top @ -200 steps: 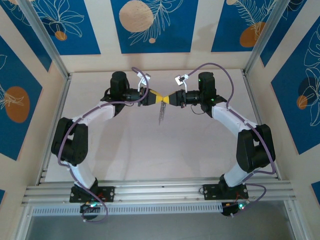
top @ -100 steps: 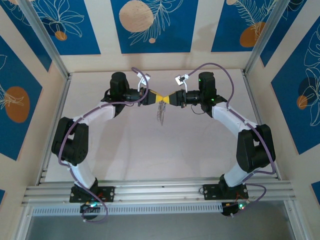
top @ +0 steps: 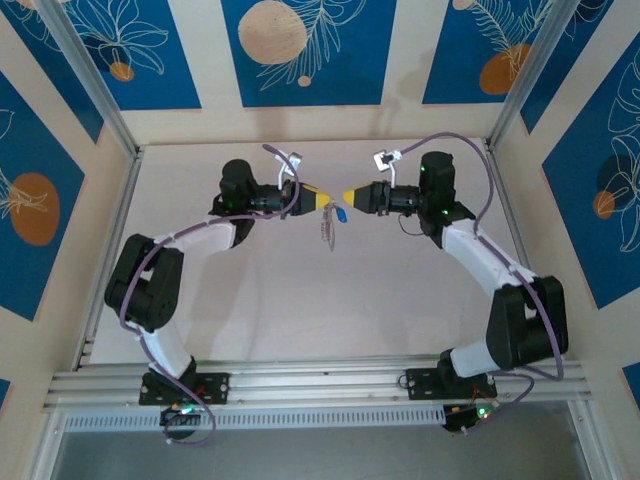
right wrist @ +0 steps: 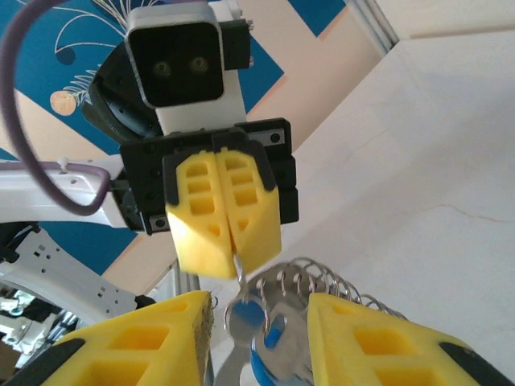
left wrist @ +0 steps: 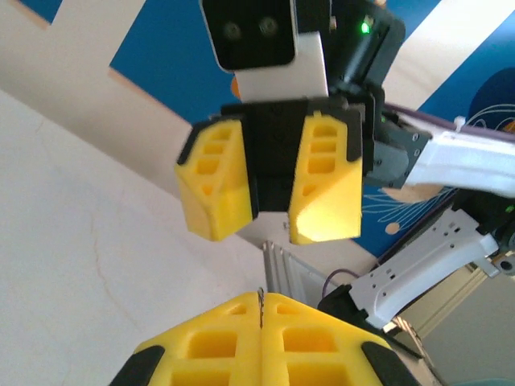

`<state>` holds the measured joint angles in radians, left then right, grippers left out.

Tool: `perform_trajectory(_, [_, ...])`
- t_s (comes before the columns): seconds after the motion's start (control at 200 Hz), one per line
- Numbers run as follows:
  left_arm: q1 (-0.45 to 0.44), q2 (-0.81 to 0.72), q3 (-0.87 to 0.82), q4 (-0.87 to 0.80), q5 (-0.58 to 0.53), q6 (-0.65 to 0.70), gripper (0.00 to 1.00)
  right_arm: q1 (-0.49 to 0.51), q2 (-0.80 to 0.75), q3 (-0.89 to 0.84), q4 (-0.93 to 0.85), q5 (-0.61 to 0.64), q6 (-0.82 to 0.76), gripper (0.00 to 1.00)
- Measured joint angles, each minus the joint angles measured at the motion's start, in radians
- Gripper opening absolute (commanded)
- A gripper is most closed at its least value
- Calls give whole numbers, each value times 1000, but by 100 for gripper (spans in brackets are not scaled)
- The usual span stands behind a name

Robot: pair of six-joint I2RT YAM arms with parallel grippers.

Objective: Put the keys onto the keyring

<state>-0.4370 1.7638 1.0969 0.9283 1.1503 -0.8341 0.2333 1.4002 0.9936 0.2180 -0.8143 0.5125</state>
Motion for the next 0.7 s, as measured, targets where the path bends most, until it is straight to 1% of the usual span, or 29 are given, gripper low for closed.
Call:
perform_trajectory(0.08, [0, 16, -11, 150, -18, -109, 0, 7, -60, -55, 18, 53, 5, 38])
perform_trajectory(0.14, [-1, 22, -21, 229, -33, -166, 0, 18, -93, -98, 26, 100, 8, 39])
perform_trajectory(0.27, [-4, 23, -46, 311, -59, -222, 0, 58, -146, -185, 40, 204, 7, 42])
perform_trajectory(0.37, [-7, 19, -66, 307, -82, -218, 0, 83, -180, -233, 54, 269, 8, 44])
perform_trajectory(0.51, [-14, -13, -92, 232, -108, -171, 0, 108, -217, -264, 69, 342, 6, 45])
perform_trajectory(0.7, [-39, -55, -94, 130, -124, -98, 0, 126, -224, -263, 85, 388, -9, 46])
